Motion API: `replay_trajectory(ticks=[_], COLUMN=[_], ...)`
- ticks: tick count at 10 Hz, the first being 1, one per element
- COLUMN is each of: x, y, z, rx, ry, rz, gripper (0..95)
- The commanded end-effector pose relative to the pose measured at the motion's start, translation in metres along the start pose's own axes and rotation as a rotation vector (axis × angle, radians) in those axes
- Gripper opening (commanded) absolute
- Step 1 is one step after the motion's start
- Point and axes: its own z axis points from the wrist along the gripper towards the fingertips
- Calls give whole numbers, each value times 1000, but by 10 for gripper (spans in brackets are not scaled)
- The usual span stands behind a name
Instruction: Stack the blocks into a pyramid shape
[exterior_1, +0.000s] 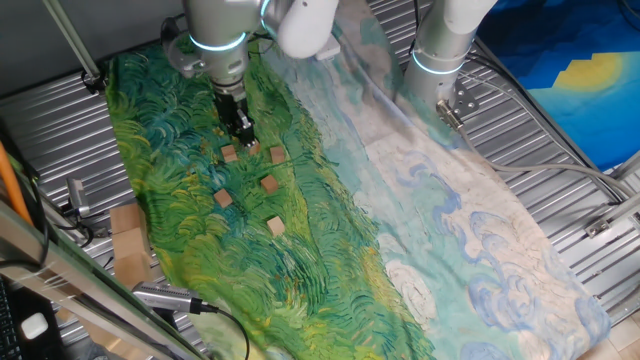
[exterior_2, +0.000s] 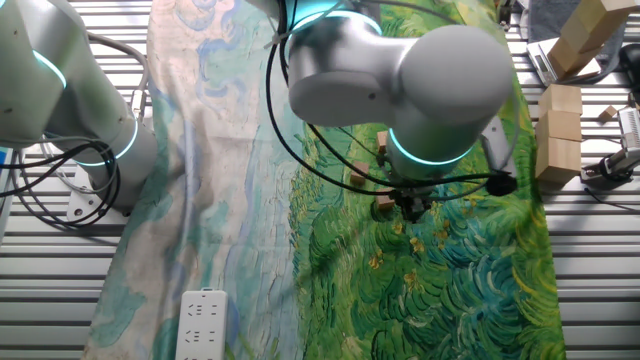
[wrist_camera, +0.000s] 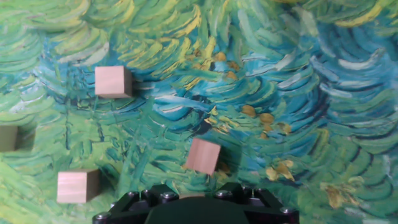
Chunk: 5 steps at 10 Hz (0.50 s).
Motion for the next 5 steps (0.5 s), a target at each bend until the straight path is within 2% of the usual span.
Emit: replay_trajectory(ticks=[1,5], x=[1,8], y=[1,4], z=[-2,-2], rx=[3,7], ry=[11,40], rz=[-25,-90], gripper=[570,570])
